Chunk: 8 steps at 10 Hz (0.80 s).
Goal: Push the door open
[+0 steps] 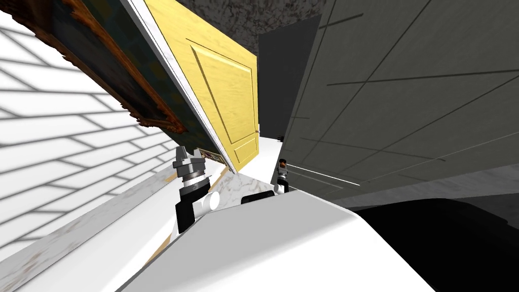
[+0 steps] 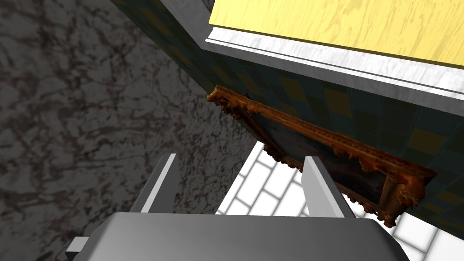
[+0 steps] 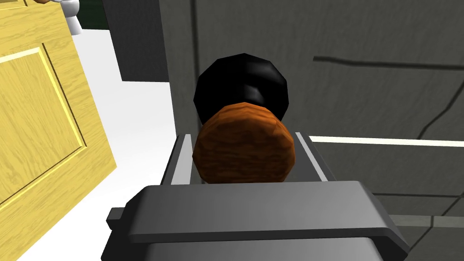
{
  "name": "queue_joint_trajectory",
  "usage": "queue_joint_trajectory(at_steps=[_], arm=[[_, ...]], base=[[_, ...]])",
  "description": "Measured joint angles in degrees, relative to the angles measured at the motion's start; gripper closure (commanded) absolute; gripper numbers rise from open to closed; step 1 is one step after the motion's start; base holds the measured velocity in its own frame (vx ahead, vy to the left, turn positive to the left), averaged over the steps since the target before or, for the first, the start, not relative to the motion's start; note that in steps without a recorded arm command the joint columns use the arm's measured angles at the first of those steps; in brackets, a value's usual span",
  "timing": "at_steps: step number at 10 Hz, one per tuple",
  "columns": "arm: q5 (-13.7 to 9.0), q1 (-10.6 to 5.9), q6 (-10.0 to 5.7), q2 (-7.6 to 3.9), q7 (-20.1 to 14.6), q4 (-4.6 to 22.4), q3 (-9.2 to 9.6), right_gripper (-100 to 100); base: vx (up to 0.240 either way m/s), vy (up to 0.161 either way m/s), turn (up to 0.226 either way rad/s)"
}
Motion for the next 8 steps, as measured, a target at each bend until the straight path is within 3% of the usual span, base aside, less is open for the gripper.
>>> queue_joint_trajectory(at_steps=[3,6,8], arm=[[-0.9,-0.59,-0.44,-1.16,0.0,0.4,-1.17,100],[-2.2,-0.16,0.1,-2.11,1.2,-1.3,-2.93,100],[-3.0,-0.61,-0.56,-2.74,0.9,-0.4,-4.01,100]], base=[[0.208,-0.043,-0.043],[0.205,-0.032,-0.057],[0.204,-0.035,-0.061]])
